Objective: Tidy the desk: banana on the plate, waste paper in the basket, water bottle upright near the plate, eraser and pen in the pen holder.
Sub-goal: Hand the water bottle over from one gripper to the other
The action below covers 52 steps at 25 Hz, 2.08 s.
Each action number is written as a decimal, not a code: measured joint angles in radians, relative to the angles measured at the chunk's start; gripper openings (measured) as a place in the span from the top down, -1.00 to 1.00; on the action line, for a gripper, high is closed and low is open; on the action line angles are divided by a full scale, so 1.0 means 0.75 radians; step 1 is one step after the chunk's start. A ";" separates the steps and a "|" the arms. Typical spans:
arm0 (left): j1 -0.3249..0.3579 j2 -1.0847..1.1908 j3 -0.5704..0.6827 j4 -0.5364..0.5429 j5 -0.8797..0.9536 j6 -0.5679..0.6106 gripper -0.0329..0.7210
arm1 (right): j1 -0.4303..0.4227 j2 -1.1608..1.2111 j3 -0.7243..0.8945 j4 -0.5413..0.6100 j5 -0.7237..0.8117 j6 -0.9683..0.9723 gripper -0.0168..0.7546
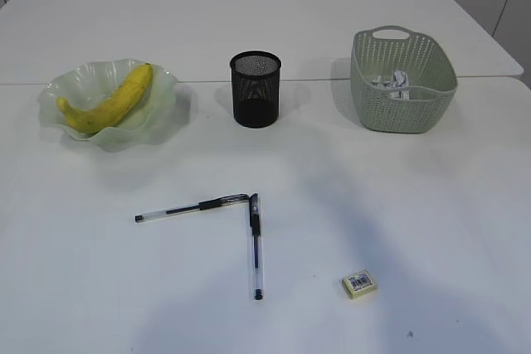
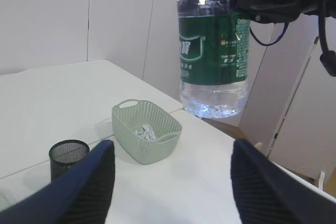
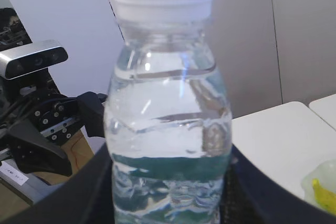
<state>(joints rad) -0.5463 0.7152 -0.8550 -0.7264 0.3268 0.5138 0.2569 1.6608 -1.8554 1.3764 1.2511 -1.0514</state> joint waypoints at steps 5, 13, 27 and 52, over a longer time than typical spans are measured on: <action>0.000 0.006 0.000 -0.019 0.043 0.000 -0.23 | 0.000 0.000 0.000 -0.019 0.000 0.000 0.05; 0.000 0.068 0.000 -0.020 0.240 0.000 -0.21 | 0.000 0.000 0.000 -0.045 0.000 0.000 0.05; 0.000 0.087 -0.280 -0.220 0.562 0.251 -0.05 | 0.000 0.000 0.000 -0.051 0.003 0.000 0.05; 0.000 0.294 -0.368 -0.595 0.679 0.536 0.13 | 0.000 0.000 0.000 -0.051 0.003 -0.005 0.05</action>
<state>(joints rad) -0.5463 0.9360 -1.1309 -1.1726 0.8357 0.9155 0.2569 1.6608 -1.8554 1.3380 1.2531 -1.0550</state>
